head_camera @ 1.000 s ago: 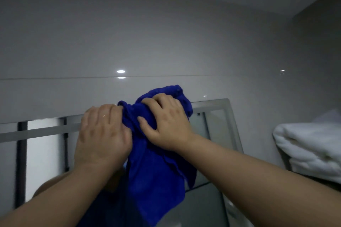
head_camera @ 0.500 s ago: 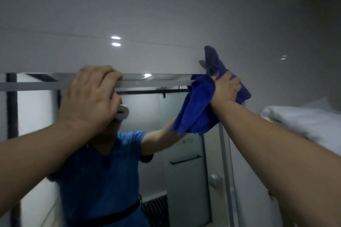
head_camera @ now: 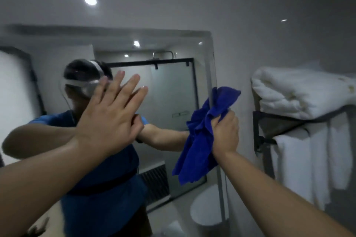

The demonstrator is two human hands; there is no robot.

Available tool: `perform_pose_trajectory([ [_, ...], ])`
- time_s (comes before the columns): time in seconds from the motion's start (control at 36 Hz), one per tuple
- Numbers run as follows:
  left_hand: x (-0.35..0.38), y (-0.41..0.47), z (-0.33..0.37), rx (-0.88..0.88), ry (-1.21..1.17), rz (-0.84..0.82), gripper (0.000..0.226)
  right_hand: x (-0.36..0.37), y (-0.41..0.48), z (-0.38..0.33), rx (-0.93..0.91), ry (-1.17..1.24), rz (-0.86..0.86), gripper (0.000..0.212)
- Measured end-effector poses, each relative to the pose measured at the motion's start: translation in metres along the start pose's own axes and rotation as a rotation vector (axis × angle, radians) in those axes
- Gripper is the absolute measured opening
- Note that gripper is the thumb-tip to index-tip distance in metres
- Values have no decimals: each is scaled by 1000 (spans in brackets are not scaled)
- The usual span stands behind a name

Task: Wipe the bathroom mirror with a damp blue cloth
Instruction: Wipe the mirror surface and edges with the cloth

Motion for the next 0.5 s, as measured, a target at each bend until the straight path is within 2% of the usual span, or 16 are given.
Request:
perform_pose_trajectory([
  [0.11,5,-2,1,-11,17,52,72,20,-64,80,102,11,-77,62],
  [0.19,4,-3,0,-12,13,54,72,31,-109,134,246,3,-152,61],
  [0.28,4,-4,1,-10,15,77,71,38,-146,180,365,41,-222,37],
  [0.33,5,-4,1,-2,19,99,71,40,-167,203,416,97,-254,21],
  [0.39,5,-4,0,-4,34,106,73,41,-182,216,491,187,-265,21],
  [0.5,5,-3,-4,-11,57,97,74,50,-184,225,634,188,-246,23],
])
Point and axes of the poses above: each hand's wrist, its own y-axis towards the middle knuckle, its own x-axis out of the palm, z = x × y, the point moved 3 cm from there along y, towards the middle knuckle, and after that the axes turned 14 degrees about -z, right-handed, at the moved point
